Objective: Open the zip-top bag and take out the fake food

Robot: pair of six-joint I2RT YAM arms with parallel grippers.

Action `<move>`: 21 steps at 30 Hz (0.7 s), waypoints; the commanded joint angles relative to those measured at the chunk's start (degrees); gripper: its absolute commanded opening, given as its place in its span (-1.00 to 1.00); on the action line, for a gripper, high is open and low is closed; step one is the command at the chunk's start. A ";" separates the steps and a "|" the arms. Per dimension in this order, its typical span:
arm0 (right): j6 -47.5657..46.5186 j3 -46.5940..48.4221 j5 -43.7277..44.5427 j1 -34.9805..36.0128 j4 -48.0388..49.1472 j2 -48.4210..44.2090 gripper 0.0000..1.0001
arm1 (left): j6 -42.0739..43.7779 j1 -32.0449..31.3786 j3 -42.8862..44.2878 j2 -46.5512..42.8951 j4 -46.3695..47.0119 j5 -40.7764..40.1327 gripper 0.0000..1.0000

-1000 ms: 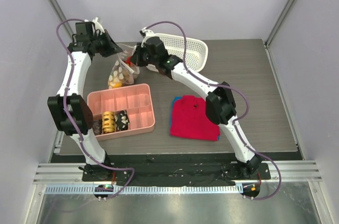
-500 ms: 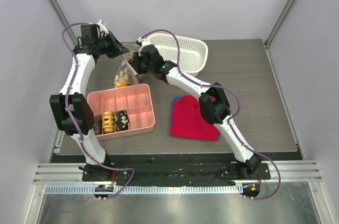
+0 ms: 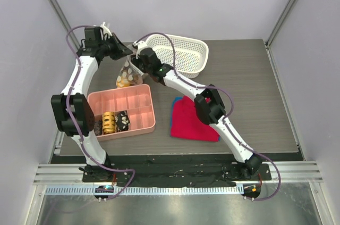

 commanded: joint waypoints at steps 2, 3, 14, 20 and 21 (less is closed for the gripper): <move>-3.40 -5.58 2.52 0.91 7.83 -1.44 -0.68 | -1.59 -1.39 -1.82 -3.70 5.92 1.41 -1.00; -3.49 -8.38 3.84 0.91 10.71 -2.23 -0.76 | -1.67 -1.48 -1.38 -3.53 5.93 1.15 -1.00; -7.01 -7.79 2.63 0.56 16.27 -10.31 -0.99 | -1.50 1.77 6.36 0.87 -9.10 -9.40 -1.00; -1.82 -9.64 -1.94 -0.50 22.34 -12.26 -0.99 | -2.20 5.63 4.42 2.35 -7.34 -4.39 -1.00; -1.56 -7.90 -2.47 -0.50 22.86 -12.08 -0.99 | -2.46 6.07 4.60 2.71 -7.61 -3.61 -1.00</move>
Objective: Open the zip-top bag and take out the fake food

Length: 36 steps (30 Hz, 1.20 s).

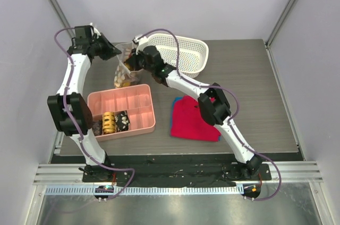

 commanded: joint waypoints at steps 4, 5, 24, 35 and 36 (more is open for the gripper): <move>5.13 9.23 -2.91 -0.48 7.67 -4.34 -0.99 | -4.23 1.90 -0.44 2.41 3.72 5.83 -1.00; 5.93 10.64 -2.91 -0.56 8.02 -3.90 -0.99 | -5.30 1.90 -1.58 1.89 5.24 5.84 -1.00; -3.38 2.05 5.62 -7.75 10.66 -16.54 -0.99 | -0.48 2.43 6.75 1.45 -0.81 0.39 -1.00; 3.66 -2.97 0.26 -18.67 12.42 -13.13 -0.99 | -1.34 3.75 9.83 1.97 0.76 0.47 -1.00; 3.57 -3.49 0.26 -18.76 12.85 -12.69 -0.99 | -2.22 3.83 10.09 2.32 1.81 1.26 -1.00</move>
